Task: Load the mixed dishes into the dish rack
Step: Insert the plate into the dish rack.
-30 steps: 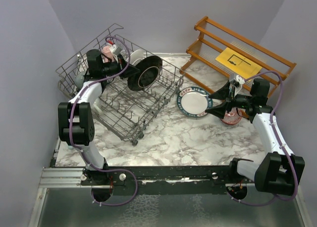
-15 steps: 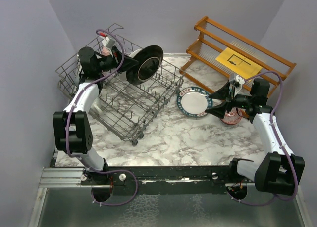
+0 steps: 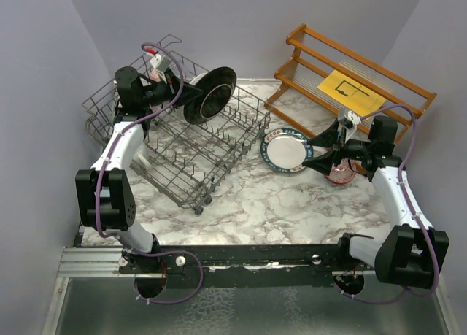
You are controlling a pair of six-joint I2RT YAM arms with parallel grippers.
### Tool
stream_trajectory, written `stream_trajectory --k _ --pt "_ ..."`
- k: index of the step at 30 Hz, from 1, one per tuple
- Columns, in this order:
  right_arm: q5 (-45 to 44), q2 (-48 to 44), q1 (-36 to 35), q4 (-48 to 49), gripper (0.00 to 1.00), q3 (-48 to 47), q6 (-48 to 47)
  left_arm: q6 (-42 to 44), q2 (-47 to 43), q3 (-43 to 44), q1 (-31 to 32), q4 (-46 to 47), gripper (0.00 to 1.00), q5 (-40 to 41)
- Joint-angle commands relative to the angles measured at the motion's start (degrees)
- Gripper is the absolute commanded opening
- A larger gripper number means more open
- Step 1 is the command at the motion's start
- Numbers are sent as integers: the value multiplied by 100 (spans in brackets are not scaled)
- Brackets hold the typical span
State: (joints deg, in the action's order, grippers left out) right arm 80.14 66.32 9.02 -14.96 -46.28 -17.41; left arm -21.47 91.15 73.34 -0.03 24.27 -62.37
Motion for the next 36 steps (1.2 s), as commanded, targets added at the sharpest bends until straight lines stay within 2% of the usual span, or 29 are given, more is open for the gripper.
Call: stream_trajectory --k 1,13,25,27,31,36 --pt "-94 -85 30 11 93 23 -78 271 88 163 -1 353 0 137" --pt "-91 -79 30 11 93 25 -78 488 410 -38 18 272 0 176" --pt "-86 -79 30 -6 93 21 -89 1204 727 129 176 -517 0 272" --pt "-87 -76 30 -7 93 14 -95 1252 728 136 204 -573 2 293" --pt "-86 -73 30 -7 93 16 -89 1344 678 154 244 -685 17 376" --pt "-89 -78 30 -15 93 5 -105 1319 634 172 268 -708 29 416"
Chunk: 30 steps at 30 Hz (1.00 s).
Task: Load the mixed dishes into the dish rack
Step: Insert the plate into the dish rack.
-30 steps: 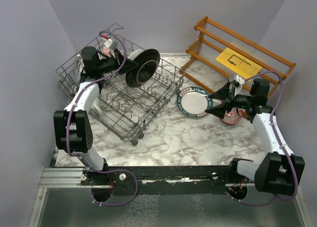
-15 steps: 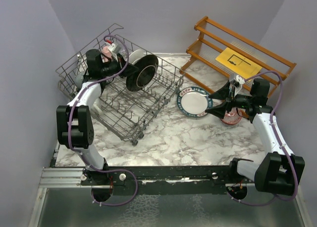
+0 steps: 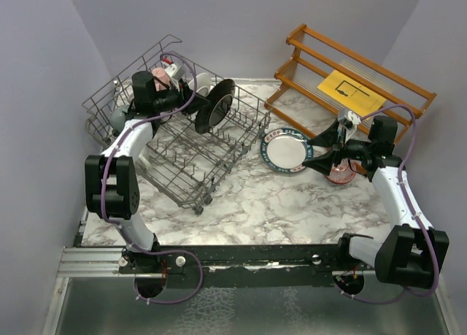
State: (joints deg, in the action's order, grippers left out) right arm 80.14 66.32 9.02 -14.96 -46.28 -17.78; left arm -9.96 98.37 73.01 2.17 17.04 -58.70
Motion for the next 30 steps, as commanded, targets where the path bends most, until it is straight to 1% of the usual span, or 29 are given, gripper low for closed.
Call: stream_trajectory --k 1,3,6,12,17,20,22,26,28,30 --pt "-88 -72 30 -16 93 16 -68 147 -82 198 51 25 31 76" --pt "-91 -74 30 -16 93 21 -68 106 -268 173 46 77 37 166" --pt "-89 -76 30 -18 93 23 -67 24 -430 131 46 152 43 315" --pt "-65 -85 30 -24 93 21 -84 -208 -948 -84 46 353 50 785" --pt "7 -101 30 -68 93 33 -156 -572 -1714 -693 38 773 58 1526" --pt "167 -114 30 -213 93 26 -414 -883 -2240 -1138 29 1131 64 1842" --pt "243 -123 30 -308 93 25 -572 -1227 -2600 -1556 29 1452 71 2010" --pt "263 -107 30 -435 94 56 -926 -2336 -3311 -2580 12 2351 91 2248" --pt "265 -55 30 -479 99 74 -1123 -2990 -3660 -3083 7 2671 98 2439" --pt "498 87 30 -479 100 72 -1216 -3518 -3971 -3568 2 2942 99 2527"
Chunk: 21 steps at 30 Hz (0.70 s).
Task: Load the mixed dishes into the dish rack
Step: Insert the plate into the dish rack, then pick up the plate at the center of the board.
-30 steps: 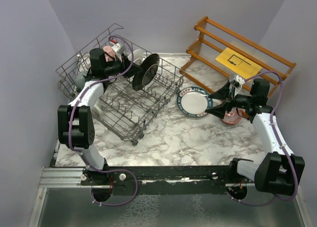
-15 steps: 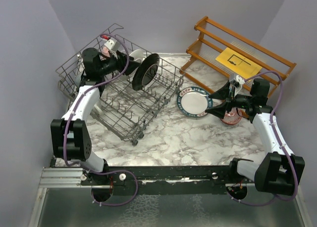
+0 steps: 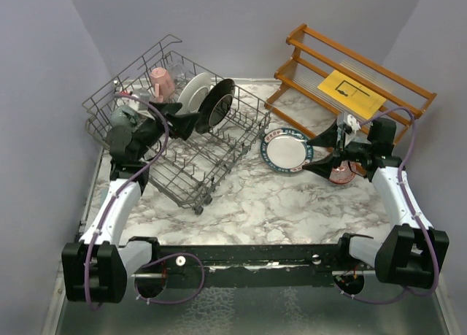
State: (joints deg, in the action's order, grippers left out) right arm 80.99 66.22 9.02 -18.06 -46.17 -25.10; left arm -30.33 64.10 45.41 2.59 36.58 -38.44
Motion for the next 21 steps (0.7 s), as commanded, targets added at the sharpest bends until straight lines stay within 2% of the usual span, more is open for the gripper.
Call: stream_trajectory --k 1,4,7,10,12,13,15,19,21 --pt "592 220 30 -309 100 4 -703 -1710 -670 -1022 -39 1070 99 510" --pt "975 821 23 -2274 100 -477 -3277 -2172 -1086 -1413 -28 818 99 435" --pt "867 1528 14 -4171 100 -1107 -5653 -2098 -1509 -1571 15 165 99 377" --pt "634 2268 -14 -5654 100 -1651 -7557 -1885 -2030 -1720 109 -435 99 499" --pt "453 2589 -22 -6055 100 -1830 -8243 -1869 -2318 -1856 148 -651 99 532" --pt "358 2666 -30 -5960 100 -1875 -8217 -1886 -2443 -1913 153 -710 99 528" --pt "94 2640 -76 -5259 99 -1841 -7560 -1886 -2652 -2001 154 -858 99 543" --pt "-1232 1849 -467 -2170 100 -1122 -4502 -1846 -2925 -2050 154 -1001 99 572" --pt "-1874 1411 -685 -1027 100 -653 -3756 -1820 -2942 -1989 155 -1029 99 543"
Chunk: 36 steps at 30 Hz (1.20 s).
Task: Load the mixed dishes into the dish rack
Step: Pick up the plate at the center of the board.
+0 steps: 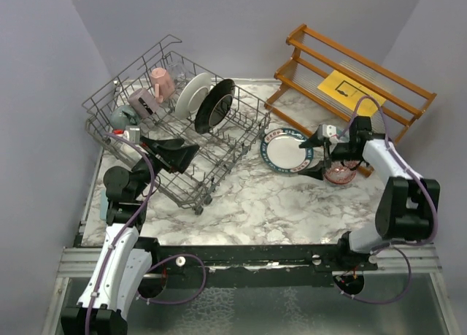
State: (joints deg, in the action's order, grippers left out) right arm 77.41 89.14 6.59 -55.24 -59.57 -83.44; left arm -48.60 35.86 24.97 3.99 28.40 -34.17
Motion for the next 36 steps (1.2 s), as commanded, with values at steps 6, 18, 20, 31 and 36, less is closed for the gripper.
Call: stream_trajectory --k 6,18,20,31,36 --pt "-2752 -1254 -1089 3777 100 1463 1829 -206 -57 95 14 51 99 49" --pt "-4251 -1294 -1919 5479 72 2755 937 -589 30 -72 14 450 99 24" --pt "-4300 -1232 -1952 5529 65 2812 867 -598 50 -72 14 470 99 20" --pt "-4747 -783 -2170 5819 43 2955 662 -631 -21 -112 10 449 99 -9" --pt "-4861 -673 -2188 5841 33 3004 573 -651 -69 -144 14 447 99 -2"
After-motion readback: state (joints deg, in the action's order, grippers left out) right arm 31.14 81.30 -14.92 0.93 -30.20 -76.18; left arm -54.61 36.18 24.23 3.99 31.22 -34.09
